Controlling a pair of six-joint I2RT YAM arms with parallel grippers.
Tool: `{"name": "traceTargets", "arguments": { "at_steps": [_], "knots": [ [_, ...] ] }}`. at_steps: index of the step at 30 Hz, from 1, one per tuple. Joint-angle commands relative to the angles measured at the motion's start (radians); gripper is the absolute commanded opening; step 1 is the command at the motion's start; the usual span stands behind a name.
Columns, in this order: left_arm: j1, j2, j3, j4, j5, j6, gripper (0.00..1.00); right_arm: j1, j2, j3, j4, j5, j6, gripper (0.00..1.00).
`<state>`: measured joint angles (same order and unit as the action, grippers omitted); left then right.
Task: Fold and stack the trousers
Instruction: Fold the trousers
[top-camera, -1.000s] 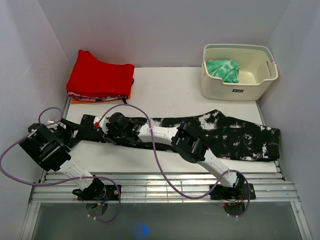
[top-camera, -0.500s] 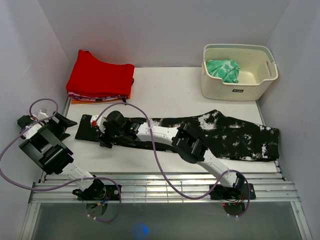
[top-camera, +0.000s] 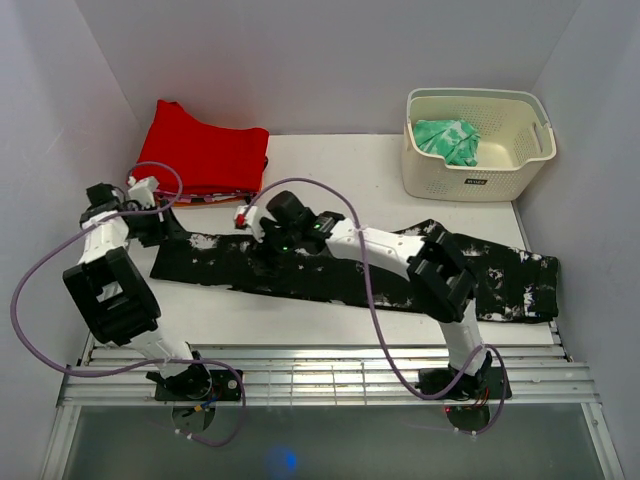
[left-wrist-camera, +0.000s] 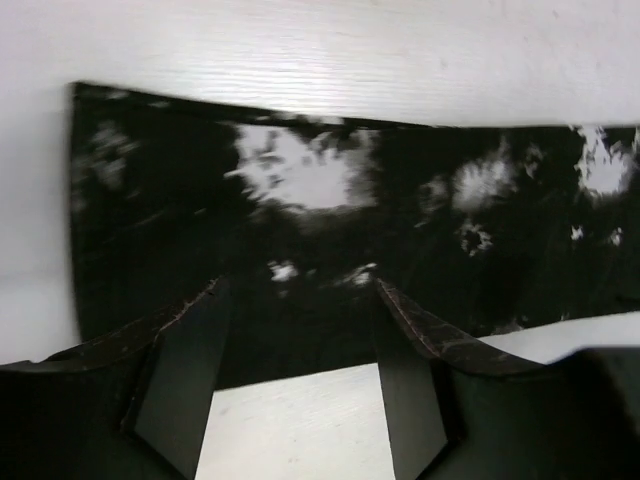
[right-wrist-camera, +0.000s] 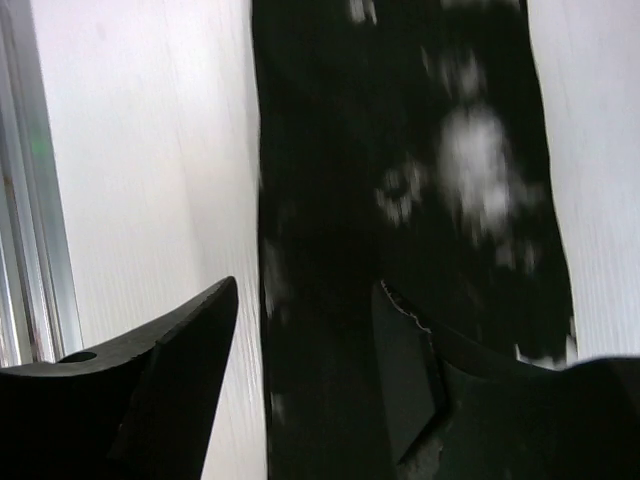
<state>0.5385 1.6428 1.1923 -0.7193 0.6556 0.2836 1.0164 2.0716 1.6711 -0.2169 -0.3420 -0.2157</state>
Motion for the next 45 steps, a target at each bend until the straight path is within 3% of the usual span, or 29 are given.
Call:
{"name": "traceTargets", "arguments": {
  "at_steps": [1,8,16,19,23,26,29,35,45],
  "knots": [
    [-0.077,0.011,-0.020,0.006,-0.046,0.000,0.66,-0.076,-0.134,-0.154,-0.136,-0.017,-0.083,0.61],
    [-0.138,0.104,-0.077,0.084,-0.187,-0.086,0.63,-0.225,-0.404,-0.445,-0.335,0.040,-0.267,0.56],
    [-0.129,0.213,-0.069,0.075,-0.350,-0.100,0.61,-0.399,-0.499,-0.684,-0.415,0.136,-0.307,0.51],
    [-0.097,0.248,-0.065,0.063,-0.413,-0.071,0.61,-0.433,-0.455,-0.708,-0.443,0.143,-0.307,0.46],
    [0.012,0.294,-0.010,0.037,-0.416,-0.044,0.58,-0.435,-0.397,-0.751,-0.466,0.124,-0.313,0.31],
    [0.098,0.283,0.048,-0.038,-0.240,0.014,0.60,-0.435,-0.395,-0.735,-0.486,0.066,-0.314,0.28],
    [0.112,0.174,0.104,-0.071,-0.175,0.049,0.71,-0.435,-0.375,-0.697,-0.515,0.040,-0.317,0.24],
    [0.113,0.162,0.222,-0.103,-0.270,0.092,0.81,-0.435,-0.347,-0.675,-0.533,0.090,-0.343,0.21],
    [0.112,0.281,0.185,-0.060,-0.311,0.100,0.80,-0.440,-0.326,-0.654,-0.562,0.152,-0.349,0.21]
  ]
}}
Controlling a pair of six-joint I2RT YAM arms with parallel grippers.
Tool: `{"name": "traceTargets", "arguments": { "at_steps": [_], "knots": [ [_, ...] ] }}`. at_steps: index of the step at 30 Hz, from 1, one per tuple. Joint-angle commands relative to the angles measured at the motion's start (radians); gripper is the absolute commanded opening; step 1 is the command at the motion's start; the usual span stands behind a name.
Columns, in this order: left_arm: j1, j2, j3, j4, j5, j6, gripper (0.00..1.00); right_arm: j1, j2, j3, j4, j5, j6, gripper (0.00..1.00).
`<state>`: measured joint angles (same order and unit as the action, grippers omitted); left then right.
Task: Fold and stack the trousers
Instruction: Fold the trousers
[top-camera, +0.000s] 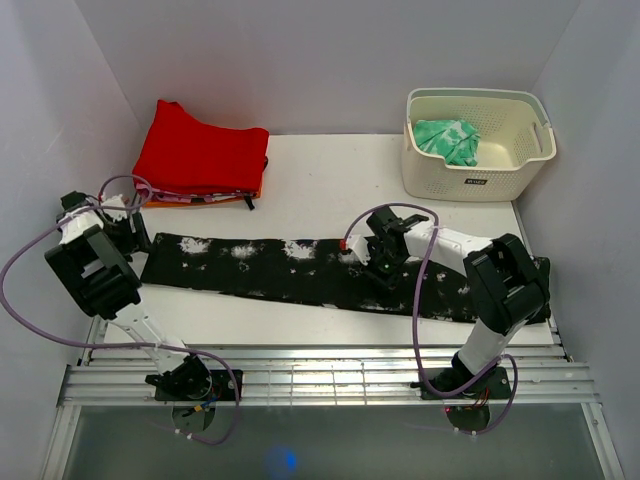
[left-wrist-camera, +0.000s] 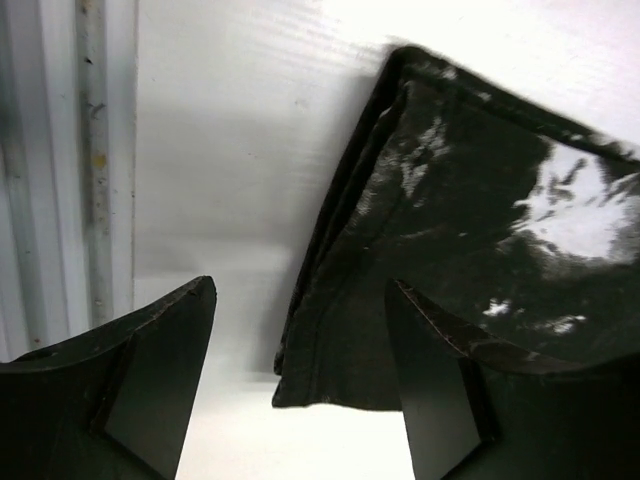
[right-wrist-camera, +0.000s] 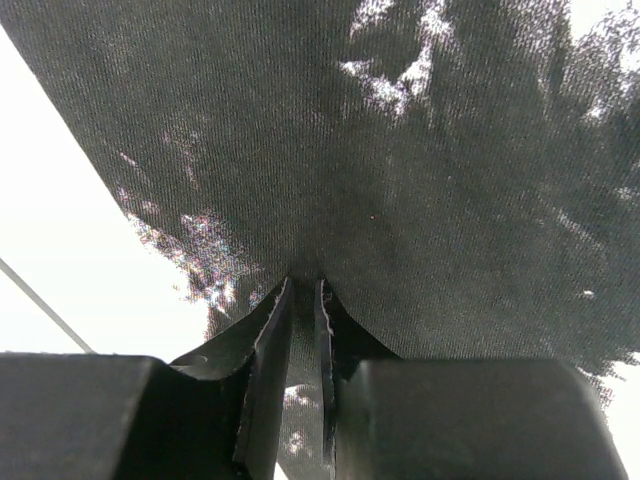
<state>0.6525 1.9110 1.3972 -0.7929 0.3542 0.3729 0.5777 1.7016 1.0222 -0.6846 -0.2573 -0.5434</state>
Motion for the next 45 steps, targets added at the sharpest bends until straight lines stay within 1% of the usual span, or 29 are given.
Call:
{"name": "traceTargets", "arguments": {
  "at_steps": [1,4,7,9,12,16,17,19,20,22,23,27,29,30,31,32,33,35,36,37,38,40,41,42,43,44,45],
  "knots": [
    [-0.002,0.020,-0.027,0.015,-0.003,0.015,0.79,-0.001,0.052,0.002,-0.099,0.070,-0.021,0.21],
    [-0.007,0.017,-0.081,0.021,0.031,0.026,0.72,-0.001,0.073,0.029,-0.108,0.076,-0.020,0.21],
    [-0.024,-0.001,-0.179,0.058,0.017,0.026,0.65,-0.001,0.093,0.049,-0.113,0.075,-0.013,0.21],
    [-0.037,-0.010,-0.245,0.095,0.015,0.018,0.62,-0.001,0.104,0.065,-0.113,0.067,-0.010,0.22],
    [-0.048,-0.013,-0.288,0.113,0.032,-0.005,0.56,-0.001,0.122,0.088,-0.122,0.059,-0.001,0.21],
    [-0.048,-0.026,-0.294,0.115,0.075,-0.035,0.45,-0.001,0.130,0.110,-0.125,0.062,0.000,0.20],
    [-0.048,-0.032,-0.291,0.116,0.091,-0.038,0.39,-0.001,0.132,0.113,-0.124,0.062,0.000,0.21],
    [-0.048,-0.062,-0.280,0.119,0.078,-0.060,0.30,-0.001,0.138,0.127,-0.125,0.053,0.002,0.20],
    [-0.047,-0.076,-0.274,0.135,0.022,-0.074,0.17,-0.001,0.139,0.133,-0.127,0.050,0.005,0.20],
    [-0.039,-0.118,-0.241,0.142,-0.021,-0.095,0.02,-0.001,0.144,0.150,-0.130,0.035,0.013,0.19],
    [-0.021,-0.128,-0.224,0.136,-0.038,-0.101,0.00,-0.001,0.144,0.156,-0.133,0.029,0.016,0.19],
    [0.035,-0.161,-0.116,0.090,-0.090,-0.088,0.00,-0.001,0.138,0.183,-0.138,-0.019,0.031,0.20],
    [0.062,-0.164,-0.055,0.058,-0.104,-0.060,0.00,-0.001,0.124,0.208,-0.136,-0.043,0.046,0.22],
    [0.070,-0.162,-0.032,0.046,-0.107,-0.052,0.00,-0.001,0.118,0.217,-0.136,-0.066,0.052,0.24],
    [0.078,-0.161,-0.009,0.035,-0.115,-0.045,0.00,-0.001,0.107,0.226,-0.136,-0.074,0.057,0.29],
    [0.091,-0.159,0.014,0.006,-0.115,-0.026,0.00,-0.001,0.101,0.236,-0.138,-0.079,0.066,0.31],
    [0.096,-0.159,0.060,-0.011,-0.109,-0.017,0.00,-0.006,0.086,0.251,-0.138,-0.088,0.069,0.37],
    [0.099,-0.170,0.103,-0.072,-0.066,0.003,0.00,-0.018,0.072,0.263,-0.145,-0.100,0.074,0.48],
    [0.099,-0.176,0.143,-0.095,-0.035,0.021,0.00,-0.039,0.053,0.274,-0.157,-0.115,0.074,0.54],
    [0.099,-0.182,0.160,-0.126,0.000,0.029,0.00,-0.056,0.046,0.277,-0.165,-0.125,0.074,0.65],
    [0.098,-0.188,0.175,-0.176,0.070,0.032,0.00,-0.073,0.037,0.280,-0.176,-0.134,0.074,0.71],
    [0.095,-0.210,0.221,-0.235,0.158,0.041,0.00,-0.142,0.014,0.283,-0.217,-0.152,0.062,0.88],
    [0.081,-0.216,0.233,-0.291,0.193,0.041,0.00,-0.165,0.006,0.283,-0.233,-0.155,0.054,0.90],
    [0.075,-0.231,0.243,-0.319,0.285,0.044,0.00,-0.220,-0.011,0.282,-0.248,-0.161,0.039,0.91],
    [0.064,-0.239,0.249,-0.342,0.316,0.046,0.00,-0.251,-0.022,0.276,-0.275,-0.161,0.031,0.94],
    [0.030,-0.250,0.246,-0.371,0.340,0.041,0.00,-0.306,-0.029,0.273,-0.288,-0.160,0.020,0.97],
    [0.012,-0.262,0.237,-0.384,0.411,0.041,0.00,-0.332,-0.045,0.269,-0.302,-0.151,0.010,0.98]
  ]
}}
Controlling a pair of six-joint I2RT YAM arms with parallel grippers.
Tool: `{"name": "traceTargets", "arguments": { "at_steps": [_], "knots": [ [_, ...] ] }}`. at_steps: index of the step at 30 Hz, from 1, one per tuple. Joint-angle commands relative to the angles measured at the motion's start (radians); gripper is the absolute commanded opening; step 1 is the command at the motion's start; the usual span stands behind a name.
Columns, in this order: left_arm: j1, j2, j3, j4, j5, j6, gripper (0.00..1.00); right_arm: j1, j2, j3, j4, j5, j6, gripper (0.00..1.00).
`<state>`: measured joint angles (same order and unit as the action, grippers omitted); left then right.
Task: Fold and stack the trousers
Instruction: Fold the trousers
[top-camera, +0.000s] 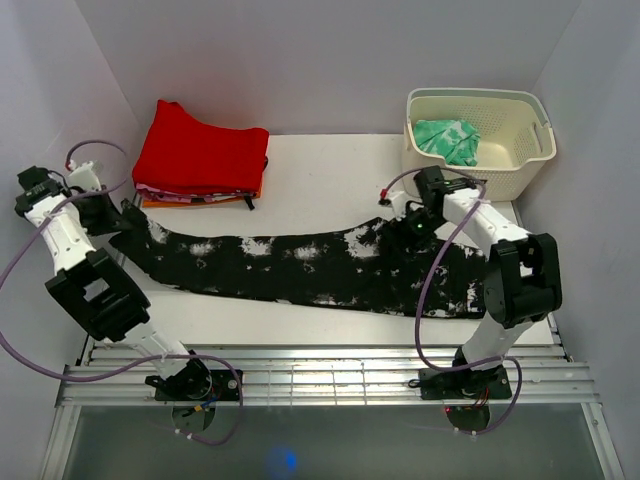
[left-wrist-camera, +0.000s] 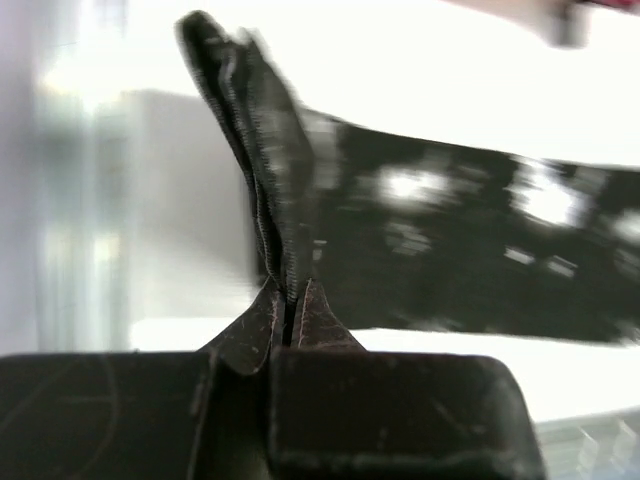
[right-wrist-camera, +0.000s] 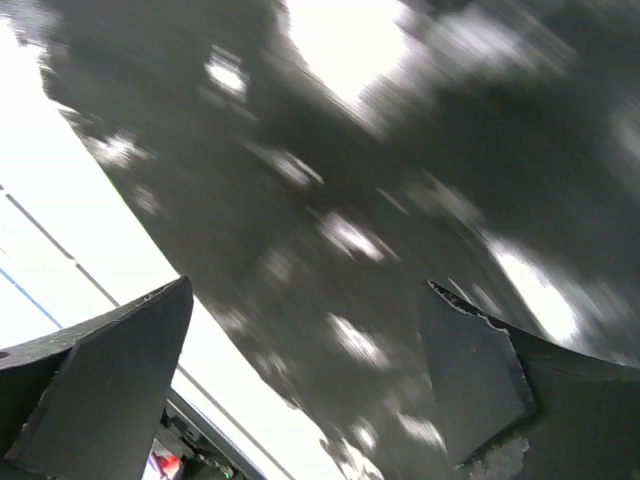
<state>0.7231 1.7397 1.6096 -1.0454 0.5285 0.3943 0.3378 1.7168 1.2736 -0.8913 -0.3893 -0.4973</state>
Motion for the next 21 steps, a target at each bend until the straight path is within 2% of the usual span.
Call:
{"name": "traceTargets", "arguments": {
  "at_steps": [1,4,5,9,15,17,21],
  "knots": [
    [-0.079,-0.113,0.000,-0.139,0.260,0.009,0.00,-0.120,-0.068,0.009,-0.119,-0.013,-0.058,0.90],
    [-0.200,-0.155,-0.055,-0.136,0.312,-0.023,0.00,-0.230,-0.092,-0.002,-0.155,0.004,-0.105,0.90],
    [-0.255,-0.187,-0.101,-0.108,0.329,-0.061,0.00,-0.256,-0.101,-0.008,-0.175,0.006,-0.118,0.90],
    [-0.358,-0.273,-0.226,0.023,0.389,-0.201,0.00,-0.396,-0.138,-0.013,-0.212,0.036,-0.165,0.90],
    [-0.545,-0.385,-0.410,0.287,0.274,-0.499,0.00,-0.519,-0.148,-0.006,-0.245,0.073,-0.207,0.90],
    [-0.614,-0.407,-0.457,0.387,0.213,-0.564,0.00,-0.565,-0.137,-0.008,-0.247,0.081,-0.208,0.90],
    [-0.753,-0.408,-0.530,0.482,0.101,-0.673,0.00,-0.626,-0.086,-0.020,-0.259,0.090,-0.187,0.90]
  ]
}}
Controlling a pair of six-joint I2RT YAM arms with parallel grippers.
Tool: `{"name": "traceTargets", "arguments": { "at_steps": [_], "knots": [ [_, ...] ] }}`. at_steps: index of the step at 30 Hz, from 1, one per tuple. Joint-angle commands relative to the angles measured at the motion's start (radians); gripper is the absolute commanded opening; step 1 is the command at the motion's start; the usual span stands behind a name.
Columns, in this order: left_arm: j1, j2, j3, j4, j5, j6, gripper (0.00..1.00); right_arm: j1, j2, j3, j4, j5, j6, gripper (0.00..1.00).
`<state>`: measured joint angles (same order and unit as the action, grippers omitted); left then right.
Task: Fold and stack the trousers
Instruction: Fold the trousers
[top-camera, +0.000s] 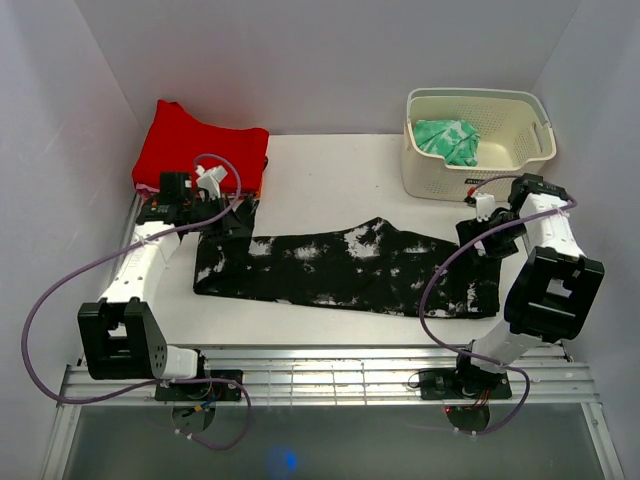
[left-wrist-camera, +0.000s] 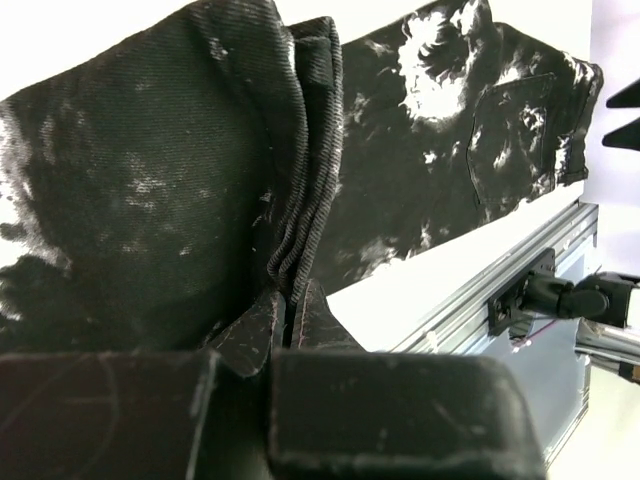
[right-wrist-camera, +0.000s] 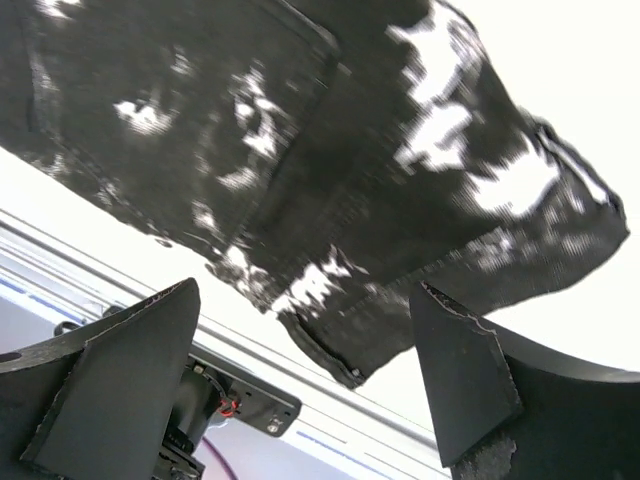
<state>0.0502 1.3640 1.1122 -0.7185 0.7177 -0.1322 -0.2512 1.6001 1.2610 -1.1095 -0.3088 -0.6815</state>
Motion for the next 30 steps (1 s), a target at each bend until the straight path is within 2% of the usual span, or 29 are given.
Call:
{"name": "traceTargets", "arguments": {
  "at_steps": [1,7,13,20,22,30],
  "knots": [
    [-0.101,-0.020,-0.061,0.171,-0.110,-0.182,0.00,-0.048,0.037,-0.009,-0.041,0.011,0.003,0.90],
    [-0.258,0.007,-0.117,0.313,-0.240,-0.273,0.00,-0.088,0.090,-0.017,-0.021,0.019,0.052,0.90],
    [-0.383,0.061,-0.130,0.413,-0.310,-0.366,0.00,-0.089,0.109,-0.097,0.020,-0.009,0.083,0.90],
    [-0.498,0.141,-0.150,0.476,-0.333,-0.423,0.00,-0.089,0.130,-0.130,0.036,-0.036,0.106,1.00],
    [-0.533,0.156,-0.155,0.493,-0.345,-0.435,0.00,-0.089,0.132,-0.129,0.036,-0.039,0.109,0.94],
    [-0.598,0.221,-0.138,0.516,-0.359,-0.500,0.00,-0.089,0.139,-0.130,0.037,-0.044,0.112,0.88]
  ]
}}
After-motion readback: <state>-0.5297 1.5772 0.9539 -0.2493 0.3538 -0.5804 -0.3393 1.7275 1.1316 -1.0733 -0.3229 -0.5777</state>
